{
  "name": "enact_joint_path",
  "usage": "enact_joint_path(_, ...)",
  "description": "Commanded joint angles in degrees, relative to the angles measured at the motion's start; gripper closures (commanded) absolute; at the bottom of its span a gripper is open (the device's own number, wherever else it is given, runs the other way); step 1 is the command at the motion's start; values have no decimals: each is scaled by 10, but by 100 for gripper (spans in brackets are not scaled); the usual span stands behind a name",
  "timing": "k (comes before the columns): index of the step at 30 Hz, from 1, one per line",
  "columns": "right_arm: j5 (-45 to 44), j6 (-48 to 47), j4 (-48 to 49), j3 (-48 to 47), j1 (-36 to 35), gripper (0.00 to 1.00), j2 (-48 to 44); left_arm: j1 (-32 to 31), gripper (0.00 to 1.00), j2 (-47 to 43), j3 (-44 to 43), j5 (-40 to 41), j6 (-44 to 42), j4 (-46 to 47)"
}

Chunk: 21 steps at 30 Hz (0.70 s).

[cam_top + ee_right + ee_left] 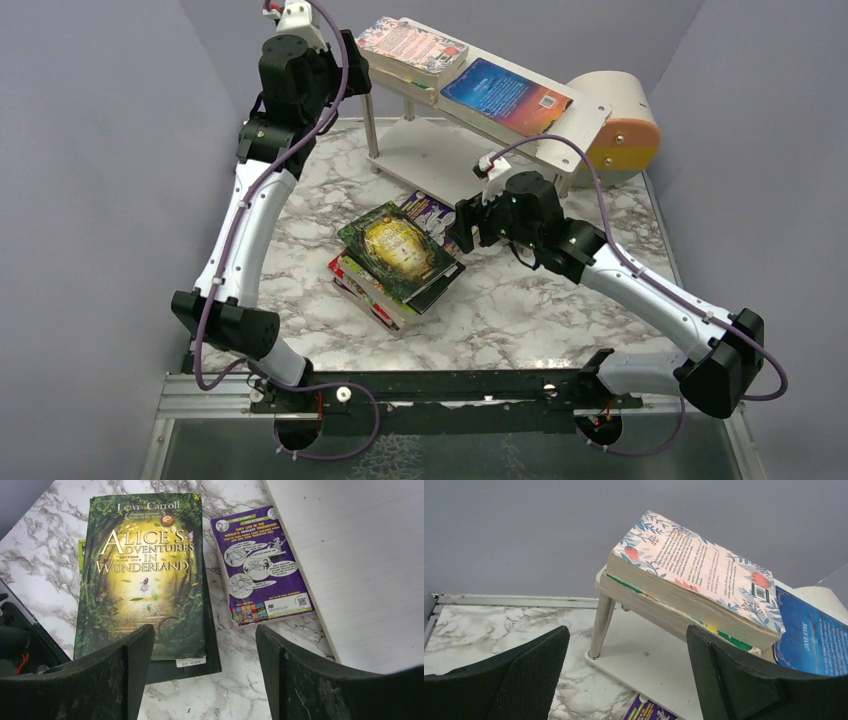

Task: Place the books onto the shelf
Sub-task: Pick up the book from the center of the board.

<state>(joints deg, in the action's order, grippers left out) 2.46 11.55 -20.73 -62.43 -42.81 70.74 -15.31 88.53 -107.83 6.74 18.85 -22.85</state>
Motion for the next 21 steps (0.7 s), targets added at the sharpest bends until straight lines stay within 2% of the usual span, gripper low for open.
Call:
enact_joint_path(1,3,0,26,-8,-1,27,2,10,19,43,-19,-23,-4,-27)
enact_joint_path(4,1,3,30,2,-1,27,-2,12,19,34,37,-32,16,-18)
enact_joint_path(9,2,7,32,22,-2,27,-9,13,19,-41,162,-46,28,22)
enact_joint_path(18,18,20,11,69,-11,27,-15,13,18,-141,330,-180,65,0)
enact_joint_path(21,16,27,-2,86,-16,27,-28,13,18,-170,381,-186,67,-3)
